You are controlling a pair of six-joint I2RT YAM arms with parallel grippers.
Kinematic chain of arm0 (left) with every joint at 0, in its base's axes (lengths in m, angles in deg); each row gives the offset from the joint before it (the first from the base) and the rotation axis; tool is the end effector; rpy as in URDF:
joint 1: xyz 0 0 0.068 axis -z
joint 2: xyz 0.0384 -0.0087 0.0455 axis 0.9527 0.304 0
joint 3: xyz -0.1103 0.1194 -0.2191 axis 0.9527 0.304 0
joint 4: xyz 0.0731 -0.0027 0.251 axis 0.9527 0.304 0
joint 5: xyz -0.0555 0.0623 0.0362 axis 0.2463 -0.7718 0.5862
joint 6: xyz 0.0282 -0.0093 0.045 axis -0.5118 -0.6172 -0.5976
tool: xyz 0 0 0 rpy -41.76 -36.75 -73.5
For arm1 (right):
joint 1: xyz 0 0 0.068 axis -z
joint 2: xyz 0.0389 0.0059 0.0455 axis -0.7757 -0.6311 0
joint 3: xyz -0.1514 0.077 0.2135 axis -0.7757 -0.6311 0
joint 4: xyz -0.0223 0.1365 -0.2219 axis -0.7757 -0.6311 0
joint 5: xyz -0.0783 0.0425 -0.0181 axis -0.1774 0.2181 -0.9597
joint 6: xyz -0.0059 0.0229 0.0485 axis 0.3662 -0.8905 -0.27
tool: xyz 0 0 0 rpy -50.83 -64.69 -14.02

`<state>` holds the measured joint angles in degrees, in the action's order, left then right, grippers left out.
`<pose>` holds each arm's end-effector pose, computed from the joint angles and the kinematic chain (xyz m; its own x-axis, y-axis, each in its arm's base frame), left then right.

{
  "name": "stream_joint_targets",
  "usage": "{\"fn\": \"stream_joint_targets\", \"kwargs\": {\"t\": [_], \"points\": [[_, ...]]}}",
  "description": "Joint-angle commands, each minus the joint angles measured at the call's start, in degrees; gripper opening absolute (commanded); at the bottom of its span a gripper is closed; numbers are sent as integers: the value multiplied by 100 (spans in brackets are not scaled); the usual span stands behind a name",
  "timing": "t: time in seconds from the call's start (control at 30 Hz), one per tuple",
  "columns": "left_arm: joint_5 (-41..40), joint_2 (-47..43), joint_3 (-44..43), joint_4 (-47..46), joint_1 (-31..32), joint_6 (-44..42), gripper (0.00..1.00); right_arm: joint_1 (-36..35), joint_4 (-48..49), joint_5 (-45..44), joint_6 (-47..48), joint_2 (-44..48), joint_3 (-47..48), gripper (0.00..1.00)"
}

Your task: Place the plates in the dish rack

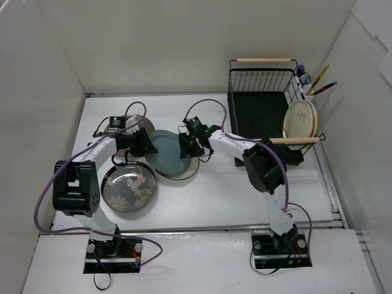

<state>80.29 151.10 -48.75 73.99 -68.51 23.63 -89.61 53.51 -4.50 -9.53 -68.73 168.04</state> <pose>0.3458 -0.0447 0.2199 -0.8840 -0.2749 -0.3781 0.0764 0.7129 -0.6971 0.3699 0.3059 0.1782 -0.7940 -0.1062 -0.5986 -0.4319 0.7915 0.4325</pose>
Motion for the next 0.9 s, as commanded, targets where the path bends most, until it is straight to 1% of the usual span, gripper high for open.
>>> {"fn": "stream_joint_targets", "kwargs": {"t": [0.0,0.3,0.37,0.4,0.47,0.5,0.53,0.87], "points": [[954,-289,31,-481,61,240,32,-292,336,603,-91,-53,191,48],[1192,-325,128,-630,8,399,26,-379,336,550,-83,-18,191,48],[1201,-333,137,-631,8,425,21,-371,336,550,-91,0,191,48],[1210,-351,146,-631,8,416,15,-380,327,541,-74,17,191,48],[1210,-403,154,-622,-45,434,11,-371,327,532,-65,61,174,48],[1219,-421,154,-613,-45,434,3,-380,327,515,-65,79,165,48],[1219,-438,154,-578,-45,425,0,-380,336,524,-56,96,148,48],[1271,-711,146,-437,-212,399,0,-380,319,348,49,553,-28,50]]}}
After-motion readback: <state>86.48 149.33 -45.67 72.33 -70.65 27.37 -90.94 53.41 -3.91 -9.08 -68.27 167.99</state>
